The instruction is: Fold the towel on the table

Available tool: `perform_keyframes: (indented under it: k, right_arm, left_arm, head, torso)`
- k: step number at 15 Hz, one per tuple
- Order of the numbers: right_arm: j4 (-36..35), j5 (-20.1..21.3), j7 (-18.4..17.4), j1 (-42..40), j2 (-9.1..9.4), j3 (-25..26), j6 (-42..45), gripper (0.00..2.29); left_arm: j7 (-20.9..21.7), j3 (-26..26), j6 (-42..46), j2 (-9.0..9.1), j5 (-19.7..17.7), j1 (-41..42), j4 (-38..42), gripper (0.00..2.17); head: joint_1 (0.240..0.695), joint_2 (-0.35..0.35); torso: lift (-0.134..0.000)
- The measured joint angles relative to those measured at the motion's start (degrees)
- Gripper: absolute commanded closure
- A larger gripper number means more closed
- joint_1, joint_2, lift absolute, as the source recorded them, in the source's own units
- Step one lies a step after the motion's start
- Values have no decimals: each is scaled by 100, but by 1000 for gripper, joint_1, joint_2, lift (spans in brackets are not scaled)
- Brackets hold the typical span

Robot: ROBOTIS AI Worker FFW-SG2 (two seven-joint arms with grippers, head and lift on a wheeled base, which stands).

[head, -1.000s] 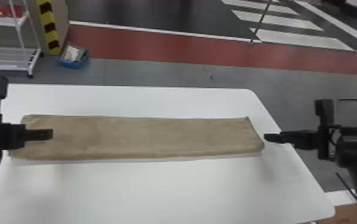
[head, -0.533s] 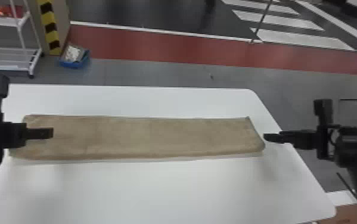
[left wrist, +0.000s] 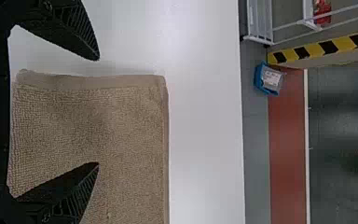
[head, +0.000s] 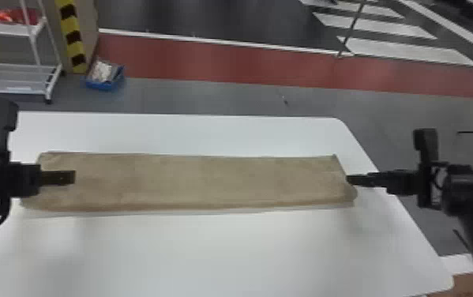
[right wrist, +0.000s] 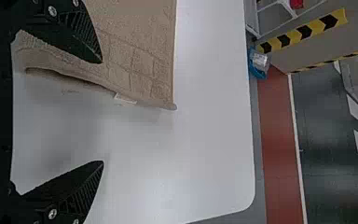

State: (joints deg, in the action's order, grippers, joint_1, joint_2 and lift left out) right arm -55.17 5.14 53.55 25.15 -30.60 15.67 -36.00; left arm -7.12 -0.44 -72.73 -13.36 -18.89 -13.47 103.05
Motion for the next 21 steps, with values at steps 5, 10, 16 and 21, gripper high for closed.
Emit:
perform_keyframes:
  k: [5,10,16,21]
  right_arm:
    - [198,7,104,201,18,-71,-18,124]
    - [293,3,126,276,19,-165,-17,124]
    - [445,37,138,339,11,-187,49,124]
    - [488,53,138,352,8,-194,105,124]
  left_arm:
    - [1,1,0,-9,0,22,21,87]
    - [0,0,0,-9,0,28,22,87]
    - [0,0,0,-8,0,28,15,87]
    - [0,-4,0,6,0,28,17,87]
  head:
    - [695,-216]
    - [695,-211]
    - [695,-211]
    - [695,-213]
  torso:
    - [-128]
    - [-128]
    - [-128]
    - [-128]
